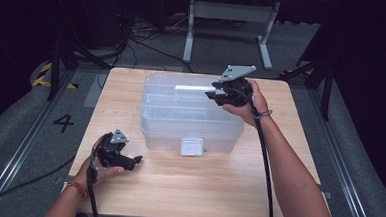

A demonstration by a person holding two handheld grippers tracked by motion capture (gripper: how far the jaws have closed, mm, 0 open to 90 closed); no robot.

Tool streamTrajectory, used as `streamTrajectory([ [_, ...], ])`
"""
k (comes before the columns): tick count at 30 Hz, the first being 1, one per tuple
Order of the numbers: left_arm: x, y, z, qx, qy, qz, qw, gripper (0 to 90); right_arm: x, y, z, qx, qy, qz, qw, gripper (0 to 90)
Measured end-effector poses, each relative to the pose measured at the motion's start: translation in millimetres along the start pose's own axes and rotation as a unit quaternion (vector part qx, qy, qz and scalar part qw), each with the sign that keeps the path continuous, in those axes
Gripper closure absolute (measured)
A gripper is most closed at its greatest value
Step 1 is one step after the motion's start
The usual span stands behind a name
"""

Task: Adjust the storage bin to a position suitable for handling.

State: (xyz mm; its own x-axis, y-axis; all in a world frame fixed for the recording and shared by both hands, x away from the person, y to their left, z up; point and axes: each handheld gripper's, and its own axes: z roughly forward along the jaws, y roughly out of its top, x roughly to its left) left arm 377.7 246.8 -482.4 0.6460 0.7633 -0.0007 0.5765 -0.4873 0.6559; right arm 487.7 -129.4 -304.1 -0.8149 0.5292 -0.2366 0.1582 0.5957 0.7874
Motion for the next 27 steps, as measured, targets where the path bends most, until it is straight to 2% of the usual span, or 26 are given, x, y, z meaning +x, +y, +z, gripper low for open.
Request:
streamTrajectory([
  [5,-0.4,-0.1,-0.2,0.0,-0.003,-0.001,1.0,1.8,3.0,4.9,5.1,0.01,0.013,-0.011,0.9998,69.5],
  [13,-0.6,-0.5,-1.1,-0.002,-0.011,0.005,0.9999,5.3,1.6,6.5,6.1,0.018,0.018,-0.019,0.9995,71.0],
  [14,0.4,-0.3,-1.5,-0.006,-0.008,0.015,0.9998,5.3,1.6,7.0,6.1,0.02,0.017,-0.02,0.9995,71.0],
  [16,-0.3,-0.3,-1.3,-0.01,-0.006,0.009,0.9999,7.4,0.8,7.4,6.4,0.02,0.019,-0.019,0.9994,71.0],
  [22,-2.0,1.5,-4.3,-0.01,-0.011,0.003,0.9999,21.2,-1.5,10.4,7.2,0.027,0.018,-0.018,0.9993,71.0],
  [25,-3.4,2.8,-7.5,-0.008,-0.009,0.018,0.9998,28.6,-1.7,11.6,6.9,0.031,0.018,-0.016,0.9992,71.0],
  [27,-5.3,4.1,-12.2,-0.017,-0.008,0.026,0.9995,36.2,-2.1,12.6,6.9,0.033,0.017,-0.014,0.9992,71.0],
])
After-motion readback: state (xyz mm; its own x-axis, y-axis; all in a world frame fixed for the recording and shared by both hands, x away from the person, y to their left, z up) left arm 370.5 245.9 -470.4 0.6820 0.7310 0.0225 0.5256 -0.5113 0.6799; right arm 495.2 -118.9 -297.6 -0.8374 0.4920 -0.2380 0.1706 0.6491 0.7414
